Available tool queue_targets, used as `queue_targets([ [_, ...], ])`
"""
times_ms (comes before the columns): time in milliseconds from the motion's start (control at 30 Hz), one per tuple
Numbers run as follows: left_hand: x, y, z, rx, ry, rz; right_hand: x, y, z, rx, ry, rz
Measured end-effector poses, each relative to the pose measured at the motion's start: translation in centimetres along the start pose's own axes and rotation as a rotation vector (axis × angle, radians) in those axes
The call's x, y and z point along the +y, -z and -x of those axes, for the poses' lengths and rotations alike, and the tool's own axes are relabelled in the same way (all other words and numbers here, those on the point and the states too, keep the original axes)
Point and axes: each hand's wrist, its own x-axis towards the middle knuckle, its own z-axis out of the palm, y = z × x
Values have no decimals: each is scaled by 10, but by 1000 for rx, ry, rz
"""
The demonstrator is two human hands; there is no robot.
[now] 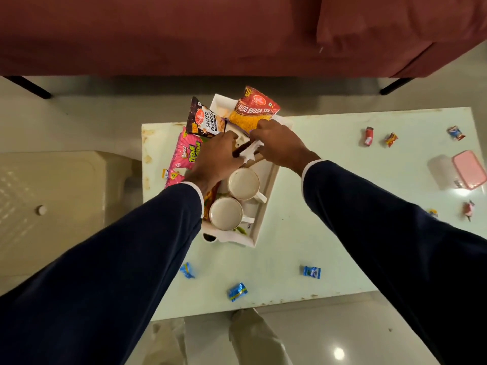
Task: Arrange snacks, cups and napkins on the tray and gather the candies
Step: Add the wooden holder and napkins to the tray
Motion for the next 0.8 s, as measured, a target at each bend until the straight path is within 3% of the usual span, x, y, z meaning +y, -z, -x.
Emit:
queue_targets([
  [200,0,-9,-10,-44,8,-6,14,-3,7,58,-40,-248],
  [400,3,-11,-10,-75,27,24,31,-3,18,24,-89,-195],
  [467,3,-9,-4,-66,27,62,32,-6,25,89,-115,-251],
  [567,6,-4,22,2,12,103,23,-11,54,232,-144,-428],
  [700,4,2,76,124,3,102,-1,-25,107,238,-176,-587],
  [800,-1,3,122,229,107,97,-15,-37,133,201,-178,-639],
])
